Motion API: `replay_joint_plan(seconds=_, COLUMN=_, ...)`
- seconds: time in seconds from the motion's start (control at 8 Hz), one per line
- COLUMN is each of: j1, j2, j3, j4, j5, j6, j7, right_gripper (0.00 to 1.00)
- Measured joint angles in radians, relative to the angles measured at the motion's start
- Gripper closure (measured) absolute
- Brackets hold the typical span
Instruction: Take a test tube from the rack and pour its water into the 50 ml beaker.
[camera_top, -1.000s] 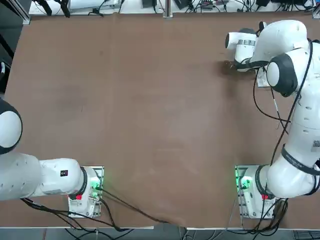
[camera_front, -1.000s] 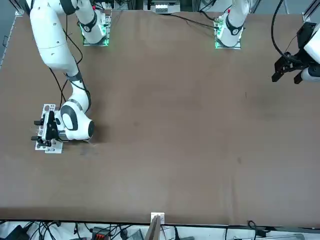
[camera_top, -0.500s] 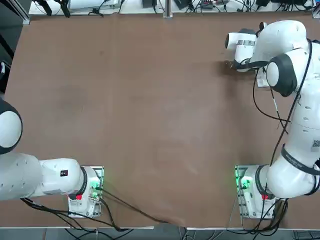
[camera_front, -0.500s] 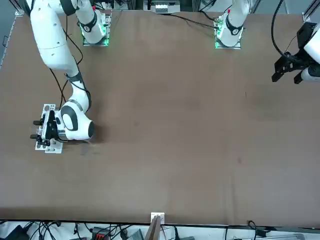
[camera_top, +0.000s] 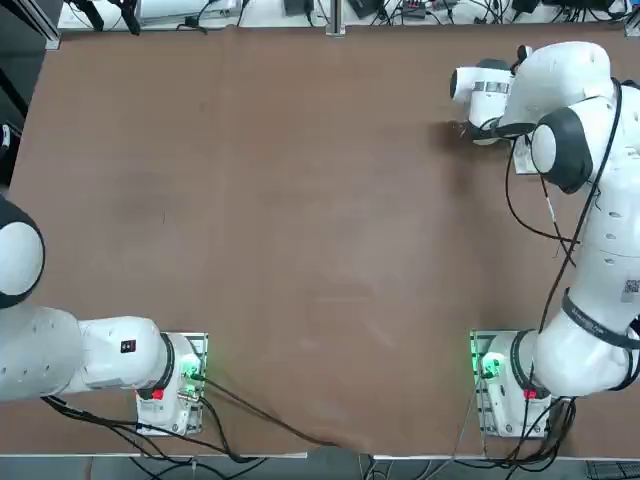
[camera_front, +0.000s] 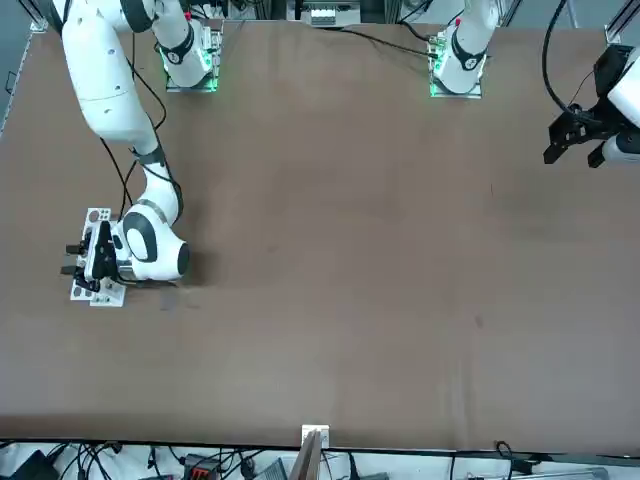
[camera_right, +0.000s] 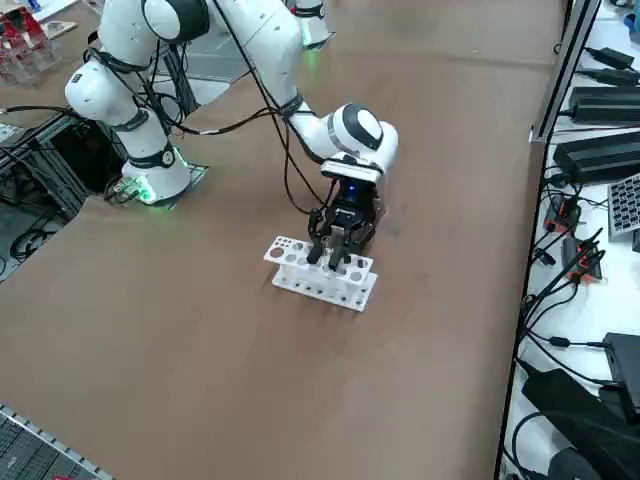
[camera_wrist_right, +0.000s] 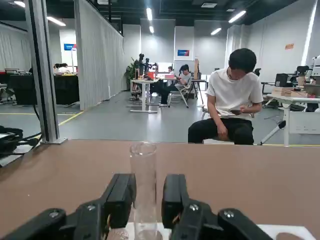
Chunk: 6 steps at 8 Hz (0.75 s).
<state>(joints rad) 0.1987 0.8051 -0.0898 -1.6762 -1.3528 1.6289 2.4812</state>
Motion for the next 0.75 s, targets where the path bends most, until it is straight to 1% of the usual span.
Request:
replay_joint_plan(seconds=0.12, j1=0.0, j2=0.002, j3=0.0, j4=0.001, j5=-0.002, j6=0.0, j7=0.0, right_gripper=0.63)
replay_joint_plan(seconds=0.25, j1=0.0, j2=0.002, j3=0.0, j4=0.001, j5=-0.003, j6=0.0, j7=0.0, right_gripper=0.7)
replay_joint_plan(seconds=0.5, j1=0.001, j2=0.002, j3=0.0, j4=0.001, j5=-0.004, j6=0.0, j7=0.0, right_gripper=0.78)
replay_joint_plan(seconds=0.75, j1=0.001, j2=0.002, j3=0.0, j4=0.003, j5=-0.004, j6=0.0, j7=0.0, right_gripper=0.78)
